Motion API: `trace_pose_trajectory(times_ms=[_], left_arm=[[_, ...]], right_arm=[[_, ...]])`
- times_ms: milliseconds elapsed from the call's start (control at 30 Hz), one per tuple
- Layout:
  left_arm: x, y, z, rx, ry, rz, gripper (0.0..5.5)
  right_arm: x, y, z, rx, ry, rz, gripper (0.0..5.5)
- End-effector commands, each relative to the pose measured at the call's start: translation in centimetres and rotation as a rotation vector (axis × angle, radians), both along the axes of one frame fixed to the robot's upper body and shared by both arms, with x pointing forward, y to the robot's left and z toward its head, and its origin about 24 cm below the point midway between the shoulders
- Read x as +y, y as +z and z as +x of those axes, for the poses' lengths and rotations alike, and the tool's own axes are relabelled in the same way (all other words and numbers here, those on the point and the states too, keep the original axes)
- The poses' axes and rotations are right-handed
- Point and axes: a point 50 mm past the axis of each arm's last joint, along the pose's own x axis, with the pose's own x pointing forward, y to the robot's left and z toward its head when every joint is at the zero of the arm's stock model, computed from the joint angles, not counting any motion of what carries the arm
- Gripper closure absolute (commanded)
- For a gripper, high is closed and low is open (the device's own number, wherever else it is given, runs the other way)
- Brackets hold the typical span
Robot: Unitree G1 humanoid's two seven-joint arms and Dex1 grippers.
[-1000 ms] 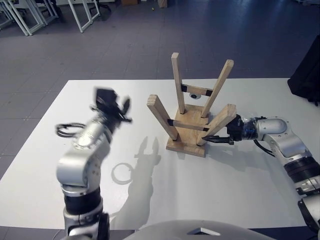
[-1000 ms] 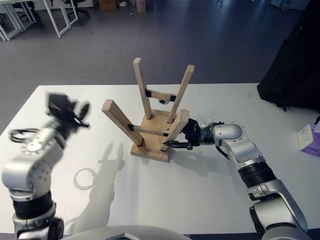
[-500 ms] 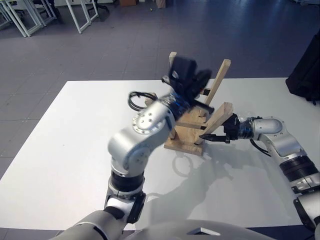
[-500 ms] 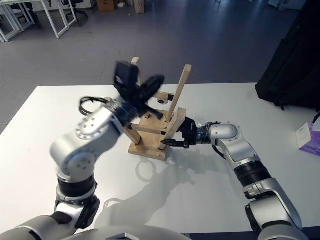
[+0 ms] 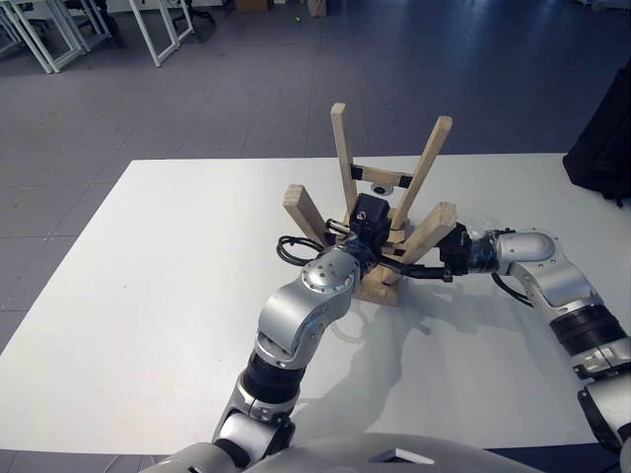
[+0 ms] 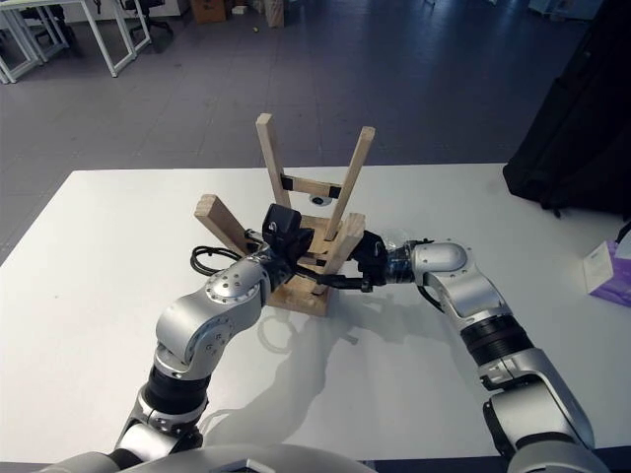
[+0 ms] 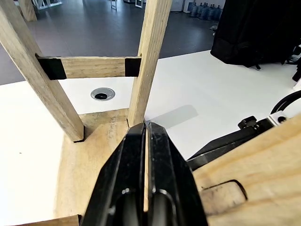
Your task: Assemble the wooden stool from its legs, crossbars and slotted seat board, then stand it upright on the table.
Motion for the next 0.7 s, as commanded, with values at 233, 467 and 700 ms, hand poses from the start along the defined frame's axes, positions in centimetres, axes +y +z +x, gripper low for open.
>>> trace_pose_trajectory(times_ms=[233, 467, 700], left_arm=[[-0.6, 8.1, -0.2, -0.058, -0.117, -0.524, 5.38], [9.9, 19.0, 1.9, -0.461, 0.095, -0.818, 5.38], [19.3, 8.4, 3.9, -0.228, 0.515, -0.274, 4.51]], right_arm=[[-2.9, -10.6, -6.2, 0.465, -0.023, -0.415, 3.47], [-3.3, -10.9, -6.2, 0.461, -0.076, -0.396, 3.47], [-3.4, -10.2, -5.9, 0.442, -0.053, -0.390, 3.47]])
